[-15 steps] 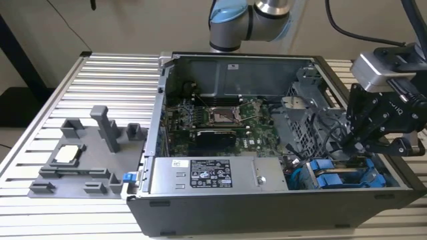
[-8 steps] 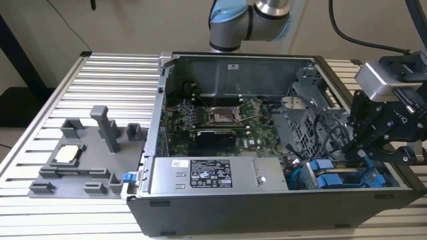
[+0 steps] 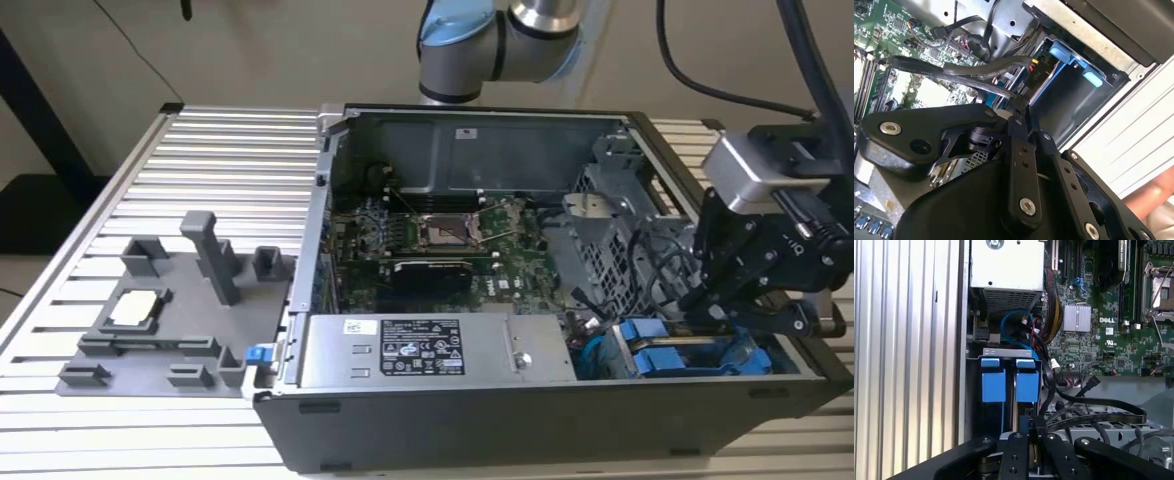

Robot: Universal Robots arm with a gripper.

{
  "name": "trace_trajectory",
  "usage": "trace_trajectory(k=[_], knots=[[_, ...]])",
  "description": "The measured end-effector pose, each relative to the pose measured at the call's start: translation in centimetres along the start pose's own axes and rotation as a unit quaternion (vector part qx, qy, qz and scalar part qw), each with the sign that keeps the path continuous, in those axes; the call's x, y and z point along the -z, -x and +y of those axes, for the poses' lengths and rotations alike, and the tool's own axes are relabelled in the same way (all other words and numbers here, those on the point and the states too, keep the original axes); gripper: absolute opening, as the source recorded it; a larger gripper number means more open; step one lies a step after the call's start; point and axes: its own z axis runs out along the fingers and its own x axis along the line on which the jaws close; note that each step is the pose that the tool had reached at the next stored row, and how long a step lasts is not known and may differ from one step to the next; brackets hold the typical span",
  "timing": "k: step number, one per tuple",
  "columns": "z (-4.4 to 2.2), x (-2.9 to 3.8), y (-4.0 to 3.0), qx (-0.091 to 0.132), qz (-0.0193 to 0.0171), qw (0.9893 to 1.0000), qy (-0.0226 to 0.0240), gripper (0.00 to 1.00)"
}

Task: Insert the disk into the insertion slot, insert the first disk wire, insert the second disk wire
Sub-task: 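Insert the second disk wire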

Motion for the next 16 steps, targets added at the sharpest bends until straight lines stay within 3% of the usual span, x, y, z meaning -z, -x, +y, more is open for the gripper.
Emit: trace_trajectory(k=[7, 12, 16], knots=[[-0.03, -0.14, 0.0, -0.002, -0.0021, 1.0, -0.0005, 0.16], [-0.04, -0.36, 0.01, -0.002, -0.0158, 0.9999, -0.0018, 0.16], [-0.13, -0.68, -0.02, -0.002, -0.0161, 0.9999, -0.0019, 0.16]])
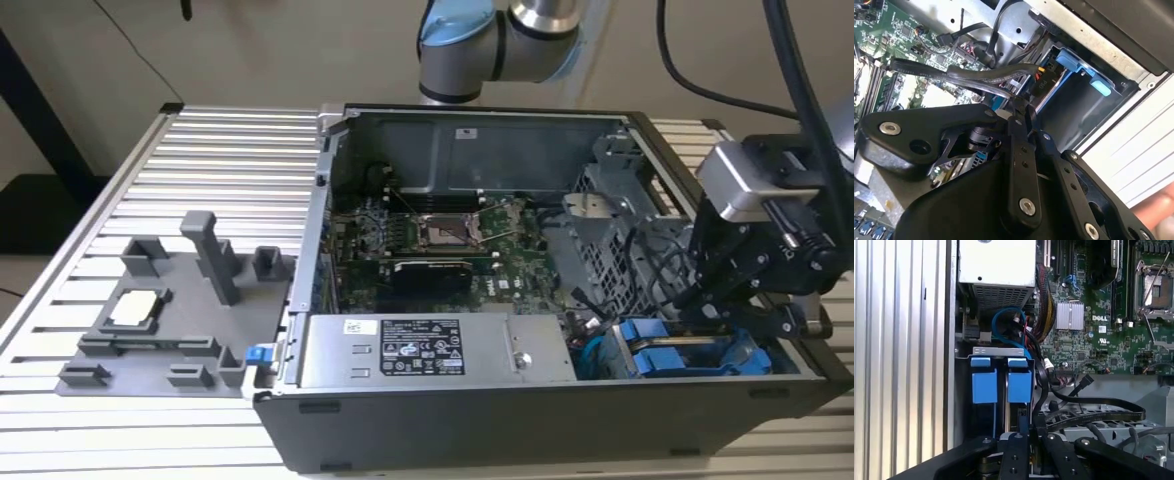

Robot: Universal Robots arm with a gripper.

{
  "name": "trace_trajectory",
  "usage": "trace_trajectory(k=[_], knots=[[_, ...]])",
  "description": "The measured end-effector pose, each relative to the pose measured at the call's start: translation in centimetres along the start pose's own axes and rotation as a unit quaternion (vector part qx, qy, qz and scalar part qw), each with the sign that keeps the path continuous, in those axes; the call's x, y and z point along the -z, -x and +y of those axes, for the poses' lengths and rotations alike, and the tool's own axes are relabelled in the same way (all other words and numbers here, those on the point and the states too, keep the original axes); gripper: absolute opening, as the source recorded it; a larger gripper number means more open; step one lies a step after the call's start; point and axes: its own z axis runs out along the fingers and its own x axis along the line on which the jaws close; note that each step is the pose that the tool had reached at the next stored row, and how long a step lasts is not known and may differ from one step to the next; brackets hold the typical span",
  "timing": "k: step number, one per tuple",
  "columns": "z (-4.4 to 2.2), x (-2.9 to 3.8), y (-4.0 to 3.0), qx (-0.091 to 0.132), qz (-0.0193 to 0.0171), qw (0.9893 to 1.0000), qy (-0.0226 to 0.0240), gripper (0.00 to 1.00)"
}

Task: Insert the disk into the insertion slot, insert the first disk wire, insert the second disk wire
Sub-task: 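Insert the second disk wire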

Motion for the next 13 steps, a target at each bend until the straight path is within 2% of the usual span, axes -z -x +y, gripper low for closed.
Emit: trace_trajectory(k=[9, 13], knots=[[-0.24, -0.43, -0.07, 0.0, 0.0003, 1.0, 0.0, 0.16], [-0.25, -0.81, -0.13, -0.001, 0.0007, 1.0, 0.0, 0.16]])
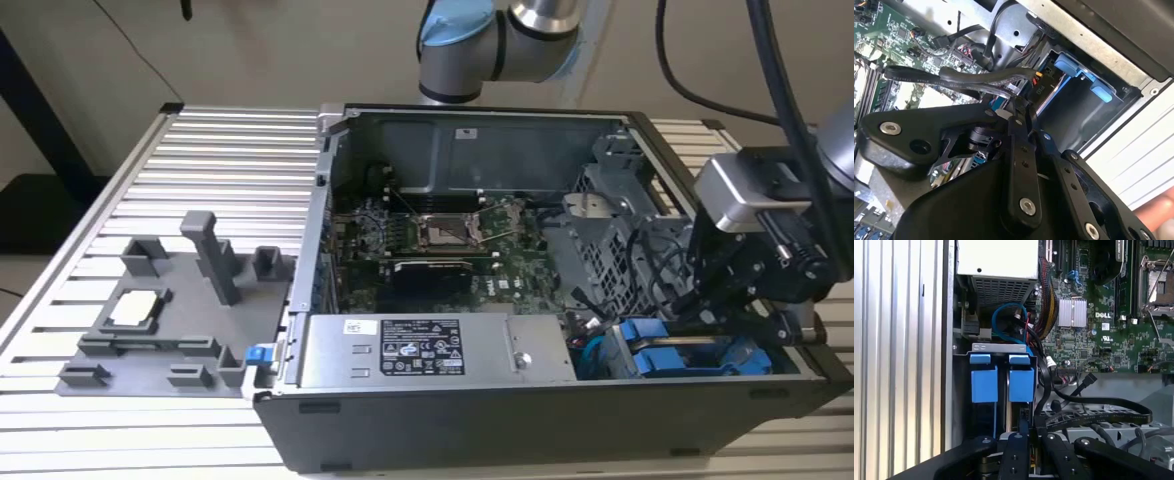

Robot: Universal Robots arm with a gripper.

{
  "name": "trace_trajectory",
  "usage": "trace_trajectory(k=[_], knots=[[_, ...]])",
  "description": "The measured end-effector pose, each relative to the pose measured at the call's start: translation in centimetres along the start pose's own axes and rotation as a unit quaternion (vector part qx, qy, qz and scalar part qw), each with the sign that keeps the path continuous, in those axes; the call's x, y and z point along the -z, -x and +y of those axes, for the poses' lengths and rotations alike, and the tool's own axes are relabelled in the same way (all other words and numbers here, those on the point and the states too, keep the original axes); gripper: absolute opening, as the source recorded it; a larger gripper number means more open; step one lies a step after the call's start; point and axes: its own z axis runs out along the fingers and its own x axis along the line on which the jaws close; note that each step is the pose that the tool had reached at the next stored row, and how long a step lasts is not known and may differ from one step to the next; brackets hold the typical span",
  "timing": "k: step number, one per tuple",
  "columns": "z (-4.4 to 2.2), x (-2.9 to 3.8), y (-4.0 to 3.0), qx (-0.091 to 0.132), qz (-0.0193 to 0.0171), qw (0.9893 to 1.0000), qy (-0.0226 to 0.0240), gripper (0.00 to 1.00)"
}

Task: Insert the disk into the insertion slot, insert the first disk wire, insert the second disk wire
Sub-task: 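Insert the second disk wire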

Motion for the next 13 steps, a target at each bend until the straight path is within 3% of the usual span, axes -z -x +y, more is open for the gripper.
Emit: trace_trajectory(k=[9, 10, 13], knots=[[-0.02, -0.3, -0.03, 0.0, -0.0011, 1.0, 0.0, 0.18], [-0.02, -0.18, -0.02, 0.0, -0.0004, 1.0, 0.0, 0.24], [0.03, 0.62, 0.06, 0.0, -0.0004, 1.0, 0.0003, 0.24]])
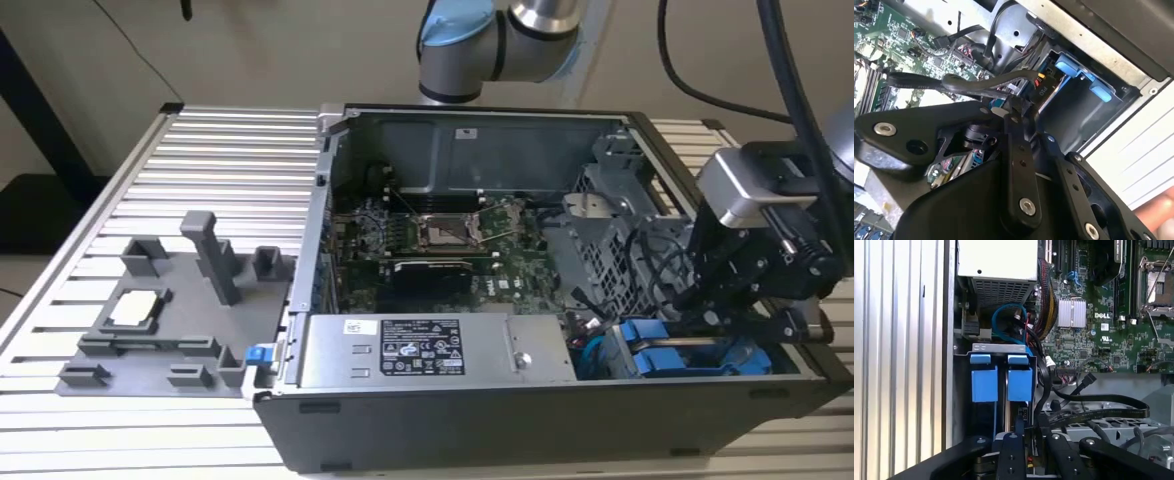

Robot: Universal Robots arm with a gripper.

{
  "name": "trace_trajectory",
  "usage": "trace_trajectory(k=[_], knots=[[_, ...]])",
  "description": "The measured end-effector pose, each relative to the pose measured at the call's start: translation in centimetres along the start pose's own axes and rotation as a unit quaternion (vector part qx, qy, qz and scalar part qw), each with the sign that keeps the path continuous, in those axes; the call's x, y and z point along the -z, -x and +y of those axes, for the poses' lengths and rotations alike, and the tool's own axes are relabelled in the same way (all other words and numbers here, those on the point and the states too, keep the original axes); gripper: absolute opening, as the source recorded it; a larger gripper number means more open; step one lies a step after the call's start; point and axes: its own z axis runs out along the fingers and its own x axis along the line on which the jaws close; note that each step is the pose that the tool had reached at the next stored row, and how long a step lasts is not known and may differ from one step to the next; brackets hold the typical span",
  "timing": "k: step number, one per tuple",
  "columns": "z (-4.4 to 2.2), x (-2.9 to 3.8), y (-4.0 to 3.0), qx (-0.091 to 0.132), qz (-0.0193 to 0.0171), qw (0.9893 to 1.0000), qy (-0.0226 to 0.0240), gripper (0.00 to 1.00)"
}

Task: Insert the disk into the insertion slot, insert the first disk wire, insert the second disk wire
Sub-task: 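Insert the second disk wire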

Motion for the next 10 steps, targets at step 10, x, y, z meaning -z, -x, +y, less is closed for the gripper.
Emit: trace_trajectory(k=[10], knots=[[0.15, 3.16, 0.4, 0.0, -0.0004, 1.0, 0.0002, 0.24]])
